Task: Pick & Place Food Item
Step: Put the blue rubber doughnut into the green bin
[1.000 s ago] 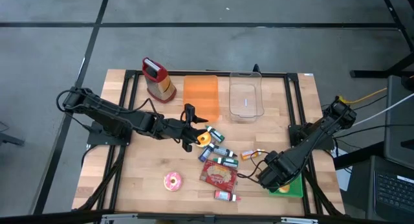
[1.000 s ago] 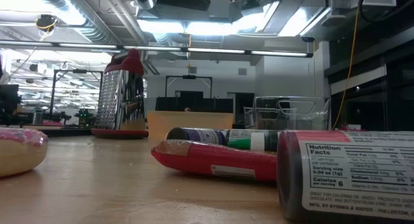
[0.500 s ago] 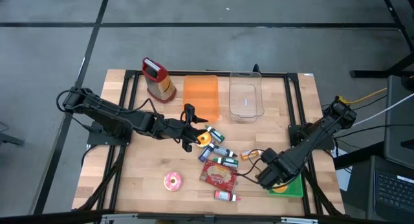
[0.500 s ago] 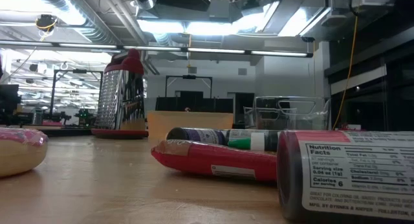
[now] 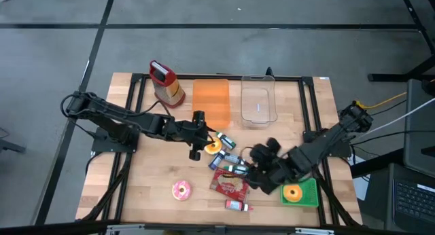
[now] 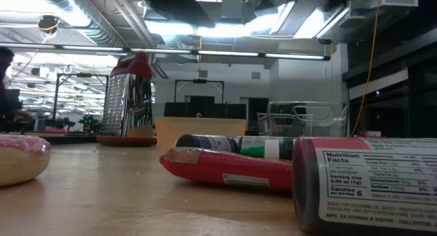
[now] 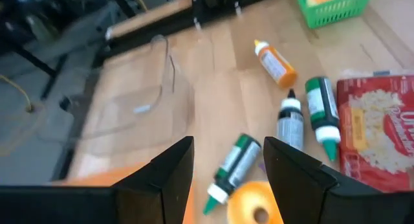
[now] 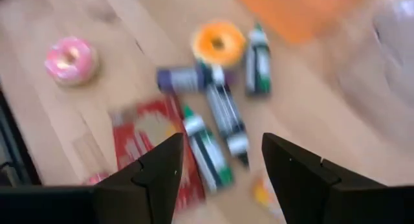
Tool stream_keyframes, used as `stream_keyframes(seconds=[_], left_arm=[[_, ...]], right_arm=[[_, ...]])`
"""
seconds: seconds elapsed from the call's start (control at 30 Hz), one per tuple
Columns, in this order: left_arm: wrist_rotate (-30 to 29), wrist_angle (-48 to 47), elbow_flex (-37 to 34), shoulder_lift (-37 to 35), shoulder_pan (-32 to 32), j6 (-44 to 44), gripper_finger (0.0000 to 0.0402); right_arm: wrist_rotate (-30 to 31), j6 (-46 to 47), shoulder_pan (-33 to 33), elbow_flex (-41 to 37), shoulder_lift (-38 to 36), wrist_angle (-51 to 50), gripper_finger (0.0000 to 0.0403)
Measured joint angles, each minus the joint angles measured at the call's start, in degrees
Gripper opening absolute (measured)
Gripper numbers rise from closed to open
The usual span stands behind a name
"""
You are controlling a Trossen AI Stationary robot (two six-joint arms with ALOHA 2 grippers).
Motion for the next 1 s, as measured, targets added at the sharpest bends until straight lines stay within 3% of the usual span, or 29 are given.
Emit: stream_keyframes(seconds=[0.13,0.27,0.53,0.77,1.0], left_arm=[[-1.47,1.77,-3.49,-0.19,0.0,-1.62,0.0182],[-0.37,8.06,-9.82,-2.58,0.38,-3.35,0.0182],[1.81,26.08,-29.89,-18.22,2.23,-11.19,0.0182],[-5.07,25.96,-39.98,-31.68,1.93,-15.94,0.0182],[-8.73,25.96,-44.22,-38.59,1.9,-16.2,0.0182]], right_arm=[[-0.56,-15.33,-5.17,0.02,1.9,7.3,0.0212],[-4.11,-24.37,-9.43,0.02,2.83,9.93,0.0212],[-9.59,-34.73,-13.52,0.0,3.06,16.7,0.0212],[-19.74,-42.16,-20.1,0.02,8.45,25.45,0.0212],[-28.34,-46.18,-26.47,-0.02,16.15,32.01,0.0212]])
